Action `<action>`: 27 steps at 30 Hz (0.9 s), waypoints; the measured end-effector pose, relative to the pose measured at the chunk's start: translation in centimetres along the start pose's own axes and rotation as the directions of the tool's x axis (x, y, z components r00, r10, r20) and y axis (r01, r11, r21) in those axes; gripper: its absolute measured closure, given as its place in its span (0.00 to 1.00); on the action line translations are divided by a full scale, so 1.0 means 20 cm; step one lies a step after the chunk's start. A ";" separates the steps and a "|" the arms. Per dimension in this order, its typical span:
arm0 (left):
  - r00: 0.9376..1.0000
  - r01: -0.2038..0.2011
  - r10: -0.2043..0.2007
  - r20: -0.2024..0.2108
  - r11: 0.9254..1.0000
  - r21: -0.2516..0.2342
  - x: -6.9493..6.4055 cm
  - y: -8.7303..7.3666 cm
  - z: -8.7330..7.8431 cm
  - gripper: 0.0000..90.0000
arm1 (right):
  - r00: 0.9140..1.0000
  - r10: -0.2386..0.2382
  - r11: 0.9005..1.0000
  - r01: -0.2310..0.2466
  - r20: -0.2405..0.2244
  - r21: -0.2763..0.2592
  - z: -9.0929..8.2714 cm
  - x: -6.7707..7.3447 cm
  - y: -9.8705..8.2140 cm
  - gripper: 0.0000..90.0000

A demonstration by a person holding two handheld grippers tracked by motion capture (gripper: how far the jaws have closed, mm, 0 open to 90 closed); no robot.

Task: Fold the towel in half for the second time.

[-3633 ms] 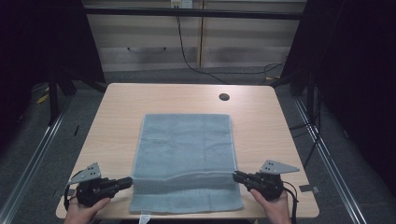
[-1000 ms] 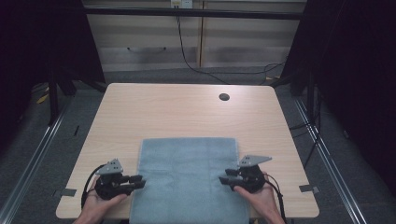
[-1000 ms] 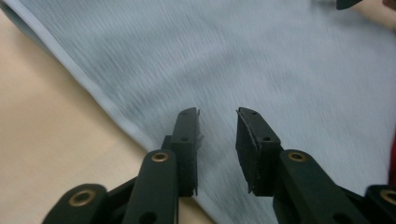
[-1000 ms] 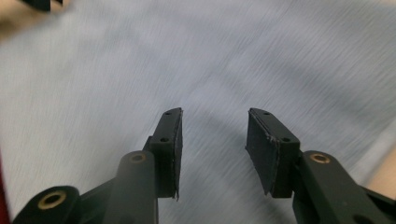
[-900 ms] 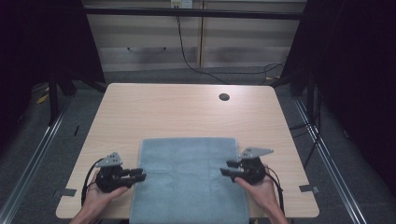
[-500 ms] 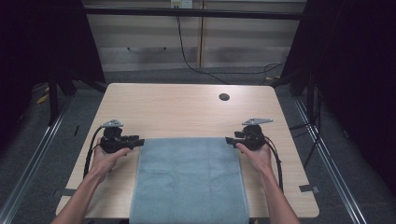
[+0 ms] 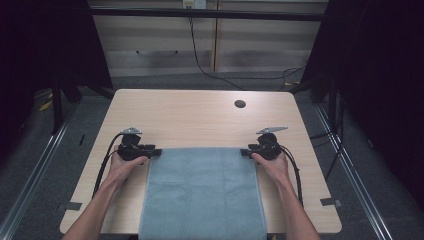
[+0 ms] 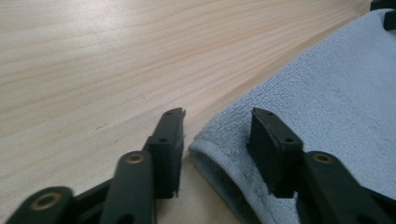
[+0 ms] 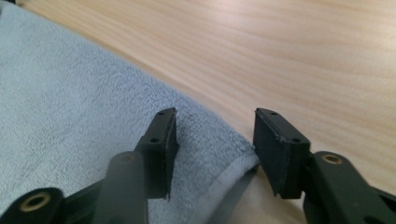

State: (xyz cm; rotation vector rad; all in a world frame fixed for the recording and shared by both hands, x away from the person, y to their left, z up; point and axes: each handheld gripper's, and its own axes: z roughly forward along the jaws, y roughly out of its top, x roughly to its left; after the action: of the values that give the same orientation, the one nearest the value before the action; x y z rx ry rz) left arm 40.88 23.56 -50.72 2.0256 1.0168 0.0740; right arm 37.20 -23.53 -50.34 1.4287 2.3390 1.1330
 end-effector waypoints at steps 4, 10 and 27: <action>0.998 -0.054 0.053 0.015 0.998 0.027 -0.02 -0.02 -0.02 0.87 | 1.000 0.002 1.000 -0.002 -0.031 -0.005 -0.02 0.00 -0.04 0.81; 0.999 -0.024 0.025 0.026 0.999 -0.025 -0.03 0.00 -0.06 0.97 | 0.999 -0.003 0.999 0.001 -0.040 -0.041 -0.06 0.02 0.00 0.90; 0.996 -0.087 0.084 -0.025 0.979 -0.183 -0.08 0.32 -0.28 0.97 | 0.998 -0.053 0.979 0.056 0.025 -0.196 -0.28 0.08 0.32 0.92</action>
State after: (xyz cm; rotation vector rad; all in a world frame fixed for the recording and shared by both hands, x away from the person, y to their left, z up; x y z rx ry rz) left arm 41.61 24.17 -42.16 1.9014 0.8991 0.2242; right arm 37.88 -23.56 -41.77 1.2931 2.1688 1.2884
